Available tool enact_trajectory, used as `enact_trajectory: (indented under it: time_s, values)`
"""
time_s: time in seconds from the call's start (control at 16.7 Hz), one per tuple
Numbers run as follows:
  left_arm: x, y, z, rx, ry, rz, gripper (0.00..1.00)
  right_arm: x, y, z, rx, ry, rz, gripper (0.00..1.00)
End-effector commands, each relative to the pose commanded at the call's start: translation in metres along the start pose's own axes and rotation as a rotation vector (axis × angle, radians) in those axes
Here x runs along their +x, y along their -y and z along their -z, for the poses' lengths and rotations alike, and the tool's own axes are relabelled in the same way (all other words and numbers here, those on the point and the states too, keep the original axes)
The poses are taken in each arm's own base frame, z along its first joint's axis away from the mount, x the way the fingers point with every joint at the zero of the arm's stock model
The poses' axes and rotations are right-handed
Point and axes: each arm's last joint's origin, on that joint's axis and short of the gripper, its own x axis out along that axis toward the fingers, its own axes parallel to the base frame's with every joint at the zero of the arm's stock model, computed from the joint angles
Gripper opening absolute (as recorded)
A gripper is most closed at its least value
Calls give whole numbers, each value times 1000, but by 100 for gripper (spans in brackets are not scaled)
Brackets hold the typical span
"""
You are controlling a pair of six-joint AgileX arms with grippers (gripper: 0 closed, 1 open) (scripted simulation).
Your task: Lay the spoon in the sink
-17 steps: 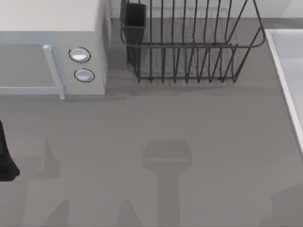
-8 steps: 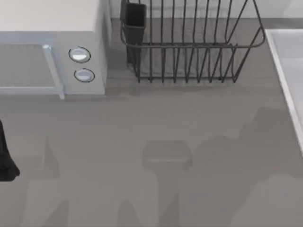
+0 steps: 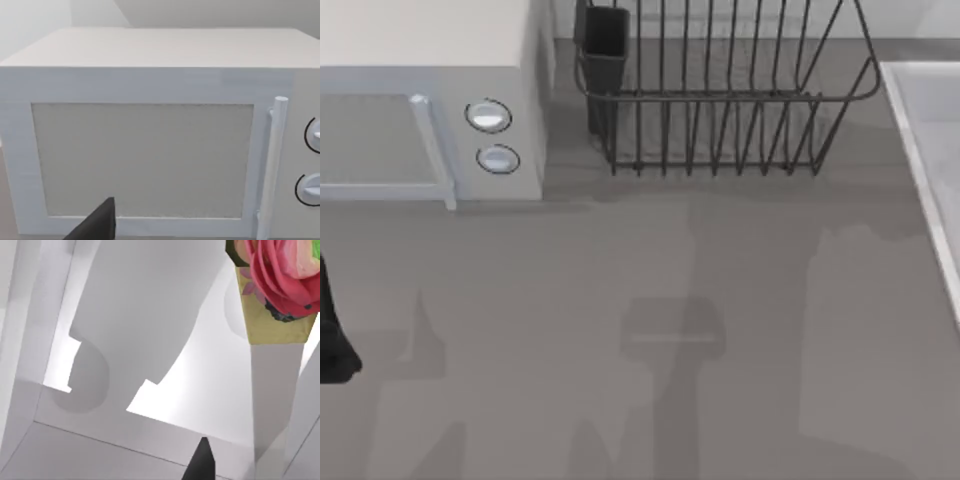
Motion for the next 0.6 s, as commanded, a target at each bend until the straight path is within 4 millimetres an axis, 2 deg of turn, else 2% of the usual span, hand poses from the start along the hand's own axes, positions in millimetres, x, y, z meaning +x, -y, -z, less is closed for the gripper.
enact_trajectory:
  time_s: [0.18, 0.3, 0.6]
  values:
    - [0, 0, 0, 0, 0, 0, 100, 15, -13, -26, -1, 15, 12, 0]
    - [0, 0, 0, 0, 0, 0, 100, 22, -21, -36, -2, 25, 19, 0]
    - [0, 0, 0, 0, 0, 0, 100, 26, -26, -41, -1, 30, 23, 0]
